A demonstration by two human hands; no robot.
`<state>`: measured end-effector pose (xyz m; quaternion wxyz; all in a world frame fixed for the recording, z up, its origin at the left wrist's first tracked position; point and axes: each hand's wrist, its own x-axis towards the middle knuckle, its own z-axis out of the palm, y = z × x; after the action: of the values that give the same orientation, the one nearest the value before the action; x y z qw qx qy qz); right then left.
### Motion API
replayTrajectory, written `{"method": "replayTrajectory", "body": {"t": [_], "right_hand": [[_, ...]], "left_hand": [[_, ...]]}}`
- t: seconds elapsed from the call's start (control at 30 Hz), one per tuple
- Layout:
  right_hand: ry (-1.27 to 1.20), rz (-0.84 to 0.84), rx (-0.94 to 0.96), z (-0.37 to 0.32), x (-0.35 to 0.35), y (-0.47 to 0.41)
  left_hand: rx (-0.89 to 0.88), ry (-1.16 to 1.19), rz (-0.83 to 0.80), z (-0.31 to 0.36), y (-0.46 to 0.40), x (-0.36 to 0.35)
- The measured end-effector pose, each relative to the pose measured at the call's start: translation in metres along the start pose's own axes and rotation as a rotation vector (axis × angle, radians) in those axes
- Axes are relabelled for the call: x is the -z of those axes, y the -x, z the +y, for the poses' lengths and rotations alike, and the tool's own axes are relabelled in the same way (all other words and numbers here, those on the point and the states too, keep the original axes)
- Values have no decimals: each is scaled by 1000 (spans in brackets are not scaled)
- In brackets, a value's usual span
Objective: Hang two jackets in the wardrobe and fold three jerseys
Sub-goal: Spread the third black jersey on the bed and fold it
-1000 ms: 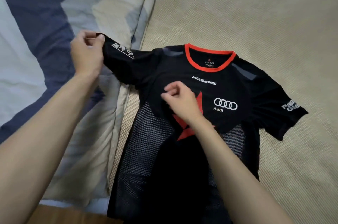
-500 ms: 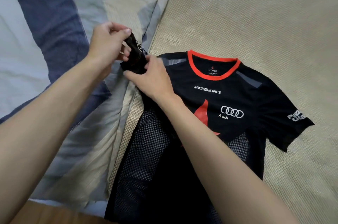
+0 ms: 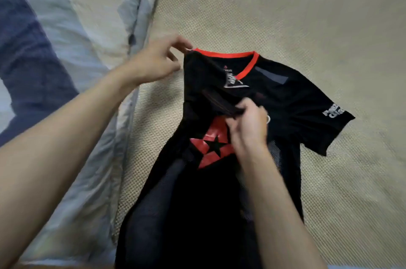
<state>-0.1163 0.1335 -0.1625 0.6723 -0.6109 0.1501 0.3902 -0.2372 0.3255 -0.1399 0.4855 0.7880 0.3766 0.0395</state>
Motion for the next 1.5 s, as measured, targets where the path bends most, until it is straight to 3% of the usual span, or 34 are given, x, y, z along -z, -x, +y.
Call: {"method": "replayTrajectory", "body": {"t": [0.13, 0.23, 0.33, 0.4, 0.5, 0.67, 0.73, 0.8, 0.93, 1.17, 1.27, 1.4, 1.5], "right_hand": [[-129, 7, -95, -37, 115, -29], [-149, 55, -242, -37, 174, -44], [-81, -14, -302, -28, 186, -51], [-42, 13, -232, -21, 180, -55], [333, 228, 34, -9, 172, -62], [384, 183, 172, -2, 176, -54], [370, 229, 235, -11, 183, -56], [354, 310, 318, -28, 190, -63], [391, 358, 385, -79, 206, -97], [724, 440, 336, -137, 235, -166], [765, 347, 232, -138, 245, -171], [757, 68, 58, -144, 255, -161], [793, -50, 48, -144, 272, -155]], "left_hand": [[-191, -620, -228, 1, -41, -59], [-234, -762, -290, 16, -63, -89], [-232, -847, -315, 34, -79, -109], [-248, -932, -353, 45, -92, -121], [-244, -1041, -420, 61, -109, -138], [-189, -1190, -433, 74, -126, -143], [-138, -1112, -466, 78, -130, -139], [-64, -882, -468, 81, -133, -133], [18, -550, -295, 84, -134, -129], [-55, -466, -102, 80, -134, -170], [32, -414, -105, 77, -129, -188], [156, -358, -143, 79, -128, -181], [194, -316, -200, 79, -132, -163]]}}
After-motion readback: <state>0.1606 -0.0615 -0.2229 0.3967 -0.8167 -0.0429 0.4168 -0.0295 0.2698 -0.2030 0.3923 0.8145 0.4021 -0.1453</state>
